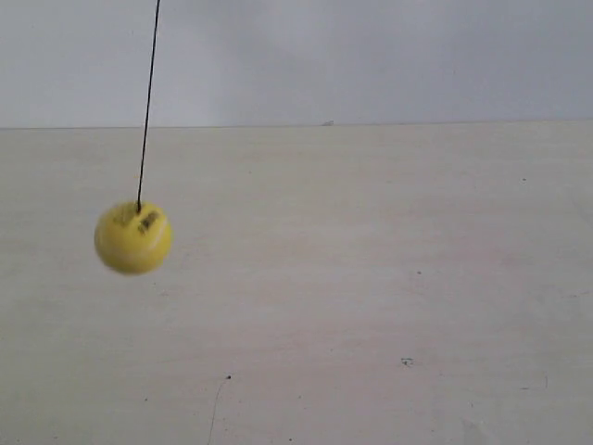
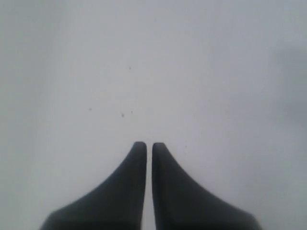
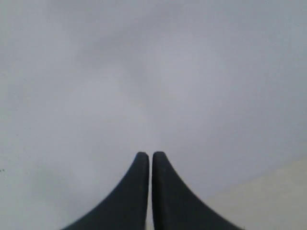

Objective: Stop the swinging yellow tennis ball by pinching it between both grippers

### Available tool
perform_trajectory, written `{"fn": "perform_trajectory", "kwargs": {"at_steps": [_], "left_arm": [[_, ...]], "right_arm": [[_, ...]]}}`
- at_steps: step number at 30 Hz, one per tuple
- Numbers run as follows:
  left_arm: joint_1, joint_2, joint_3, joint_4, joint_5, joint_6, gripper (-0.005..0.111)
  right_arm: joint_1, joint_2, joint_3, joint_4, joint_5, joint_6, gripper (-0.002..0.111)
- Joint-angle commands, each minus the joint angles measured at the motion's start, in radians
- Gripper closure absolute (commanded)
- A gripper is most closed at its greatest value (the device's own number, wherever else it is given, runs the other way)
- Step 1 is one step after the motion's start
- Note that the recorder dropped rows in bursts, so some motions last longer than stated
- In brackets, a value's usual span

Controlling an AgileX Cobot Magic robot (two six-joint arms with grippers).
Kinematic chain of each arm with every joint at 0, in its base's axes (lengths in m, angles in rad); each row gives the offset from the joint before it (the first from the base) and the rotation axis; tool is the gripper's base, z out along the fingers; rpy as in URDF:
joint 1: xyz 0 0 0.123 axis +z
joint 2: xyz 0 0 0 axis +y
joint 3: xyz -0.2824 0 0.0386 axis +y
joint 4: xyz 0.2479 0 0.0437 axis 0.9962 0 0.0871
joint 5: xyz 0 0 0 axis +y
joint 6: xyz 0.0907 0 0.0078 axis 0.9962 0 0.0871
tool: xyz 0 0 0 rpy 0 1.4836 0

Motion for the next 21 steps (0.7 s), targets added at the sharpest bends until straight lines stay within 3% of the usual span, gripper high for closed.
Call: {"fn": "perform_trajectory", "kwargs": {"at_steps": [1,6,9,14,19,21], "left_arm": [[-0.004,-0.002,-0.03,0.051,-0.131,-0.056,0.102],[-0.004,0.139,-0.198,0.125,-0.143,-0.104,0.102],[-0.004,0.274,-0.324,0.261,-0.098,-0.172,0.102],[-0.004,0.542,-0.501,0.597,0.015,-0.454,0.102],[-0.004,0.808,-0.541,0.92,-0.045,-0.675,0.102],[-0.004,0.889,-0.541,0.964,-0.079,-0.685,0.102]], "right_arm": [[-0.001,-0.004,-0.064,-0.118,-0.128,0.018,0.108],[-0.001,0.149,-0.227,-0.161,-0.132,0.03,0.108],[-0.001,0.287,-0.314,-0.188,-0.13,0.03,0.108],[-0.001,0.552,-0.433,-0.29,-0.088,0.025,0.108],[-0.001,0.804,-0.472,-0.401,-0.019,0.021,0.108],[-0.001,0.896,-0.472,-0.468,-0.019,0.016,0.108]]}}
